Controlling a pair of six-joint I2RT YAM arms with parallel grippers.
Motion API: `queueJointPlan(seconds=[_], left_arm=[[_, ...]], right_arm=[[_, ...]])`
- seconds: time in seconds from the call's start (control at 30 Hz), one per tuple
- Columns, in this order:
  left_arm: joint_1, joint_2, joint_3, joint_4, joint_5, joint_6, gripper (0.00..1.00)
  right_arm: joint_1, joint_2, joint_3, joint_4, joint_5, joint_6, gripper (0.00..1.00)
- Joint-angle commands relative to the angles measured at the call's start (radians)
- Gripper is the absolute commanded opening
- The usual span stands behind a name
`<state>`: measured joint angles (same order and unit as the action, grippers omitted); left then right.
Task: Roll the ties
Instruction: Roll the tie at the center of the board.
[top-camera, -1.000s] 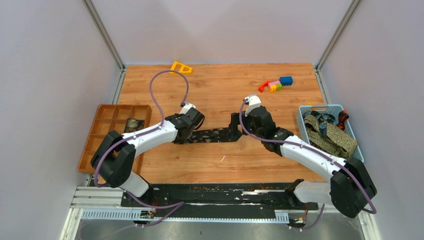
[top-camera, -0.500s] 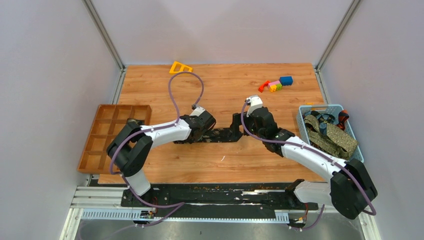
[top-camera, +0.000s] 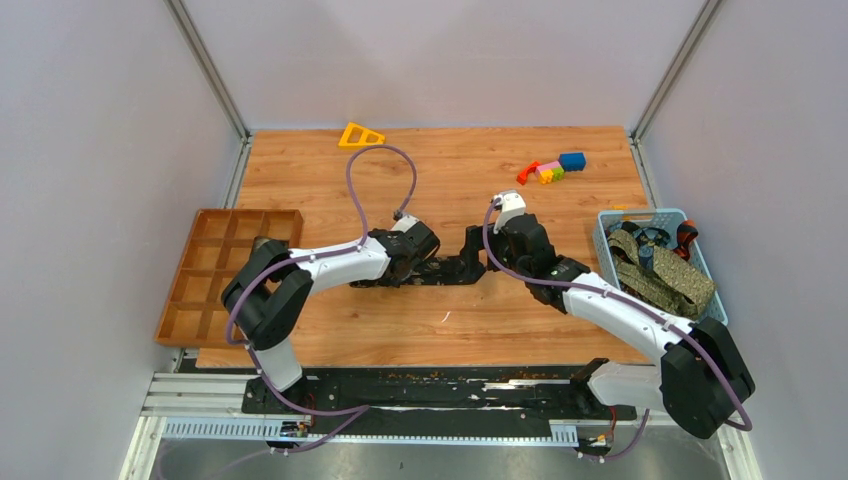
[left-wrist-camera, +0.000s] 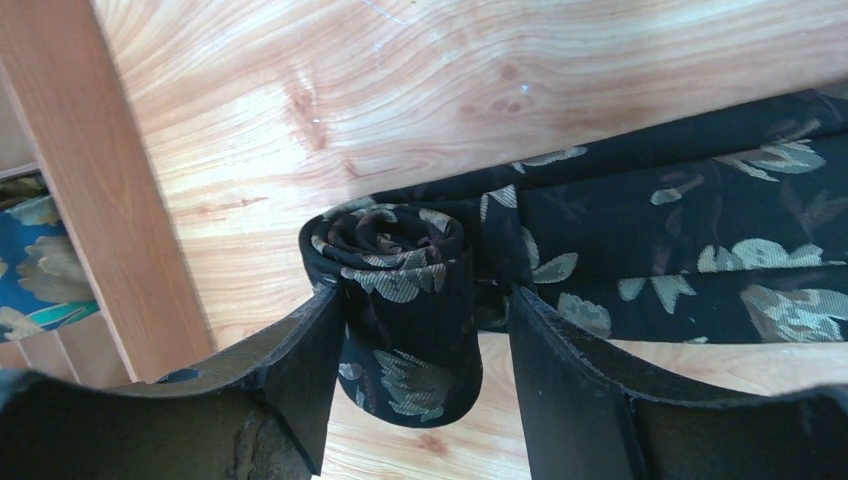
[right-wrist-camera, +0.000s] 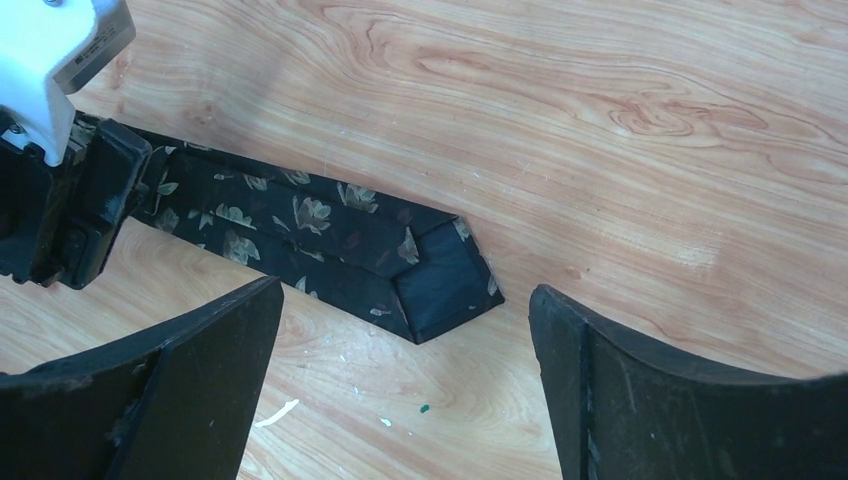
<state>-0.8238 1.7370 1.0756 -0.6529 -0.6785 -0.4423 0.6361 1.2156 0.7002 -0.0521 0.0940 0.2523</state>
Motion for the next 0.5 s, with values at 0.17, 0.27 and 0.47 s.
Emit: queueJointPlan(seconds=[0.17,0.27,0.47], left_arm=[[0.0,-0.128,-0.025,0.095,0.184,-0.031,0.7],[0.034,-0.19,-0.074,0.145,0.261,-0.029,0.71],[0.125,-0.293,-0.15,0.205,0.376,-0.015,0.71]], right_arm=[[-0.006,-0.004,0.088,0.01,-0.141,0.101,0.94],[-0.003,0.026,0.121,0.008,-0.205,0.141,0.92],[-0.004,0.098,0.178,0.023,-0.299,0.206,0.9]])
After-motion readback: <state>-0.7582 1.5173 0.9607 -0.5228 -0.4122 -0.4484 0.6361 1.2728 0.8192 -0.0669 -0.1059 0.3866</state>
